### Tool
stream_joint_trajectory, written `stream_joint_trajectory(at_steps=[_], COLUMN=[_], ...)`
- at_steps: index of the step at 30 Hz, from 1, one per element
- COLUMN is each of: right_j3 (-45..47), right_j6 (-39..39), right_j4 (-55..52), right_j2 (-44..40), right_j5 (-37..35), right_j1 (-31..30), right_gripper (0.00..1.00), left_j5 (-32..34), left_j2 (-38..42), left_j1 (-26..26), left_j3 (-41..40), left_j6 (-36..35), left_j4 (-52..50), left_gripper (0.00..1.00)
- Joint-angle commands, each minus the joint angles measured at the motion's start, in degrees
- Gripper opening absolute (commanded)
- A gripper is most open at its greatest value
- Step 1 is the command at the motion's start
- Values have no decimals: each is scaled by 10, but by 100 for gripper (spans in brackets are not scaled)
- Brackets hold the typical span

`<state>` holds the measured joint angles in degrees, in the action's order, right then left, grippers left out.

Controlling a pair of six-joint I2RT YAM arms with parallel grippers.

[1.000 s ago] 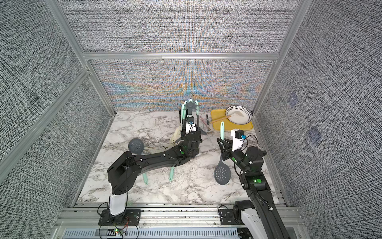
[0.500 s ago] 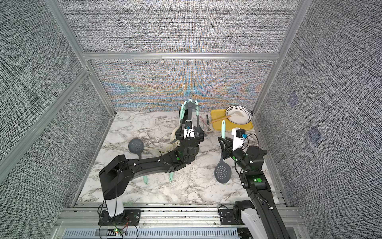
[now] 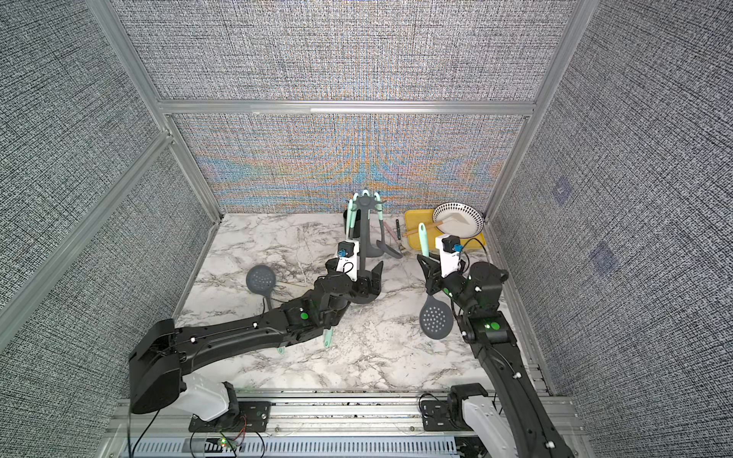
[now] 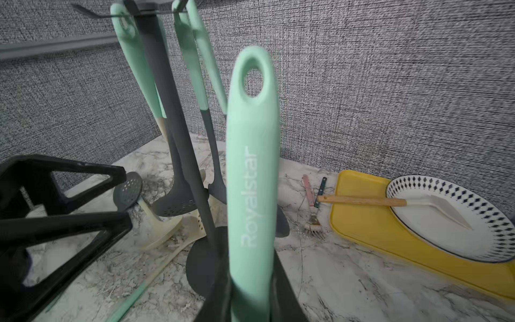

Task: Hang the skimmer on the kitchen utensil rack
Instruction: Adjust the rack at the center of the board, then hang the skimmer on the rack.

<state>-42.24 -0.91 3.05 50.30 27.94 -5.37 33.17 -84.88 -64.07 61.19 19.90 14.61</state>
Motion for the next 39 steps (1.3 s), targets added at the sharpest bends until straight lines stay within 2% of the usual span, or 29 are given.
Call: stream_joint_trajectory(at_steps=[1, 6, 9, 14, 16, 20, 24, 26, 39], right_j3=[-31, -80, -124, -221, -250, -308, -403, -431, -467], right_j6=[-46, -57, -91, -187, -201, -218, -320, -343, -335], right_j4=[39, 99, 87, -9, -27, -46, -193, -229, -230], right_j2=[56, 147, 205, 286, 316, 379, 443, 462, 490], right_j5=[144, 297, 390, 466, 485, 536, 566, 573, 577], right_j1=[19, 65, 89, 103, 109, 111, 105, 98, 68], right_gripper=[0, 0, 0, 0, 0, 0, 0, 0, 0], left_j5=[-72, -244, -328, -433, -459, -495, -508, -505, -502], left_j2=[41, 137, 174, 186, 180, 166, 145, 139, 123], left_j1=[7, 74, 129, 204, 222, 246, 251, 251, 253], left_j3=[-24, -81, -86, -57, -43, -34, -28, -29, -24], left_j6=[-21, -15, -3, -5, -10, -8, -13, -11, -13], left_j4=[-87, -78, -100, -142, -152, -144, -138, -134, -139], left_gripper=[99, 99, 100, 100, 100, 100, 100, 99, 99])
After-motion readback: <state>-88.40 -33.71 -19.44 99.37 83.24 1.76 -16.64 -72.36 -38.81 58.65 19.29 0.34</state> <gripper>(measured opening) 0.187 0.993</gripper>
